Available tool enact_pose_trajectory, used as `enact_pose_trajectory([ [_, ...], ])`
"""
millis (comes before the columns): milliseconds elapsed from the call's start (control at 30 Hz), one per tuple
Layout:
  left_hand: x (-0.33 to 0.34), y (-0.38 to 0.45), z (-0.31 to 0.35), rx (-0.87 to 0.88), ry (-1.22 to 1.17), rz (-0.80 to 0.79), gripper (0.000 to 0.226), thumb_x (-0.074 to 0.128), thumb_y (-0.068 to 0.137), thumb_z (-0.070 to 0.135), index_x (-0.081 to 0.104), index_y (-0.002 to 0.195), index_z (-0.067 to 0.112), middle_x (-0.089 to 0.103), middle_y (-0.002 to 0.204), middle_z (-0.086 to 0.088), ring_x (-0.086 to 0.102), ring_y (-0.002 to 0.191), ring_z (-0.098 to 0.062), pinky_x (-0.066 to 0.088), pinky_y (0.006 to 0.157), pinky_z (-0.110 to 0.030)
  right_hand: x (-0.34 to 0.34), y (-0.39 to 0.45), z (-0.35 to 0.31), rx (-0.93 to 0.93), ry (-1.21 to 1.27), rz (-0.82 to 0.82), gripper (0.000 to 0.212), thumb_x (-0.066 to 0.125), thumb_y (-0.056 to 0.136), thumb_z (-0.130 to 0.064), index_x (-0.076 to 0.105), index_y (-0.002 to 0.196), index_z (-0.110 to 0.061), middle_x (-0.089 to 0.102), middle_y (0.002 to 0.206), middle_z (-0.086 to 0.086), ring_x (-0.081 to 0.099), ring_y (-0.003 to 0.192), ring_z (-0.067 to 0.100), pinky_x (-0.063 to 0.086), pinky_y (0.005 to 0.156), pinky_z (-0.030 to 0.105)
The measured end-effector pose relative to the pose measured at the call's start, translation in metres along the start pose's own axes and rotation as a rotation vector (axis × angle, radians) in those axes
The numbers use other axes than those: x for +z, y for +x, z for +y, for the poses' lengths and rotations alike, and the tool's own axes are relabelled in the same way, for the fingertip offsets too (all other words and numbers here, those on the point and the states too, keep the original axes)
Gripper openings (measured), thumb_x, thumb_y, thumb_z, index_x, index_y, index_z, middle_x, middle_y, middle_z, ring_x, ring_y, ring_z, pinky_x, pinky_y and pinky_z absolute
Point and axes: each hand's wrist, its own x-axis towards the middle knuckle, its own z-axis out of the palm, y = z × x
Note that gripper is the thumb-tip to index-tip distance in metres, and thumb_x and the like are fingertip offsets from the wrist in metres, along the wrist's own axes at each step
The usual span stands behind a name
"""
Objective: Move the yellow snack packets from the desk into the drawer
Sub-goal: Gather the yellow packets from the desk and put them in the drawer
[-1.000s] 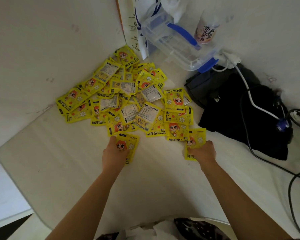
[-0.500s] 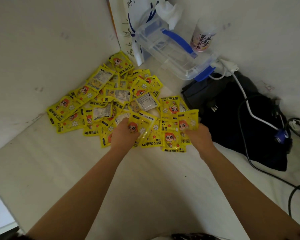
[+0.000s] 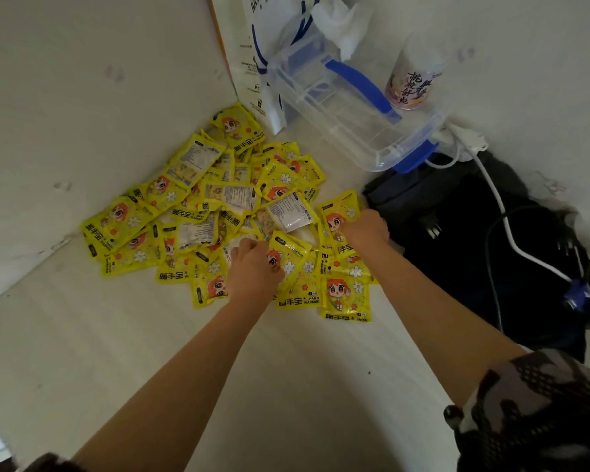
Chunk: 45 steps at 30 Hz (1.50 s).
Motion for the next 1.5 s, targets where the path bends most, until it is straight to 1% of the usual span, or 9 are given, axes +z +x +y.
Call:
enact_pose_trajectory([
  [200, 0.005, -0.003, 0.001, -0.036, -0.043, 0.002, 0.037, 0.07, 0.081, 0.019, 0.057, 0.112, 0.003, 0.049, 0.124, -0.013, 0.044, 0.114, -0.031, 0.041, 0.091, -0.037, 0.007, -0.001, -0.011, 0.027, -0.062, -0.033, 0.048, 0.064, 0.085, -0.012, 0.048, 0.13, -0.013, 0.034, 0.132, 0.019, 0.051, 0.109, 0.037, 0.048, 0.088, 0.04],
  [333, 0.006, -0.008, 0.002, -0.067, -0.083, -0.009, 0.042, 0.071, 0.081, 0.02, 0.056, 0.116, 0.003, 0.049, 0.123, -0.014, 0.042, 0.116, -0.031, 0.04, 0.094, -0.039, 0.008, 0.0, -0.012, 0.01, -0.057, -0.03, 0.048, 0.064, 0.083, -0.012, 0.05, 0.129, -0.012, 0.043, 0.13, 0.02, 0.049, 0.113, 0.037, 0.048, 0.091, 0.042],
  [533, 0.003, -0.021, -0.002, -0.011, -0.106, -0.005, 0.029, 0.07, 0.077, 0.018, 0.057, 0.099, 0.005, 0.05, 0.103, -0.008, 0.053, 0.091, -0.028, 0.041, 0.07, -0.033, 0.005, -0.003, -0.013, -0.01, -0.092, -0.006, 0.048, 0.068, 0.081, -0.02, 0.053, 0.127, -0.014, 0.044, 0.132, 0.018, 0.048, 0.118, 0.037, 0.042, 0.101, 0.046],
  [700, -0.013, -0.031, -0.015, -0.003, -0.108, 0.005, 0.046, 0.071, 0.082, 0.024, 0.055, 0.121, 0.007, 0.053, 0.115, -0.008, 0.054, 0.103, -0.027, 0.034, 0.074, -0.029, 0.002, -0.015, -0.009, -0.108, 0.046, 0.046, 0.037, 0.065, 0.085, -0.018, 0.056, 0.12, -0.01, 0.053, 0.123, 0.016, 0.056, 0.1, 0.031, 0.042, 0.066, 0.029],
  [833, -0.023, -0.033, -0.034, -0.041, -0.229, 0.031, 0.059, 0.075, 0.079, 0.025, 0.05, 0.131, 0.01, 0.055, 0.12, -0.008, 0.054, 0.112, -0.029, 0.044, 0.088, -0.037, -0.008, -0.025, -0.003, -0.18, 0.173, 0.061, 0.033, 0.061, 0.089, -0.015, 0.05, 0.12, -0.009, 0.055, 0.103, 0.005, 0.052, 0.086, 0.019, 0.036, 0.055, 0.025],
  [1000, -0.036, -0.038, -0.044, -0.085, -0.36, 0.057, 0.068, 0.079, 0.073, 0.022, 0.045, 0.131, 0.02, 0.062, 0.116, -0.001, 0.061, 0.104, -0.025, 0.053, 0.086, -0.044, -0.022, -0.037, 0.018, -0.142, 0.25, 0.057, 0.033, 0.065, 0.088, -0.022, 0.047, 0.114, -0.012, 0.059, 0.097, 0.005, 0.06, 0.083, 0.021, 0.053, 0.071, 0.038],
  [1133, -0.04, -0.038, -0.035, -0.125, -0.513, -0.034, 0.073, 0.082, 0.069, 0.011, 0.04, 0.128, 0.026, 0.058, 0.106, 0.0, 0.064, 0.09, -0.021, 0.057, 0.077, -0.042, -0.032, -0.042, 0.037, -0.122, 0.302, 0.036, 0.042, 0.07, 0.084, -0.019, 0.041, 0.114, -0.014, 0.056, 0.088, -0.001, 0.06, 0.078, 0.016, 0.053, 0.067, 0.034],
  [1333, -0.02, -0.045, -0.003, -0.273, -0.692, -0.218, 0.02, 0.079, 0.074, 0.009, 0.067, 0.087, 0.018, 0.07, 0.08, 0.001, 0.066, 0.076, -0.018, 0.049, 0.059, -0.025, -0.042, -0.045, 0.058, -0.211, 0.129, -0.119, 0.02, 0.072, 0.082, -0.028, 0.07, 0.094, -0.012, 0.073, 0.095, 0.012, 0.069, 0.089, 0.03, 0.056, 0.084, 0.047],
  [1500, 0.001, -0.046, 0.014, -0.403, -0.867, -0.147, 0.014, 0.078, 0.074, 0.006, 0.07, 0.081, 0.015, 0.069, 0.075, 0.0, 0.063, 0.071, -0.019, 0.051, 0.063, -0.03, -0.039, -0.038, 0.059, -0.283, -0.009, -0.157, 0.034, 0.069, 0.086, -0.025, 0.065, 0.116, -0.009, 0.069, 0.11, 0.014, 0.066, 0.099, 0.031, 0.053, 0.089, 0.044],
])
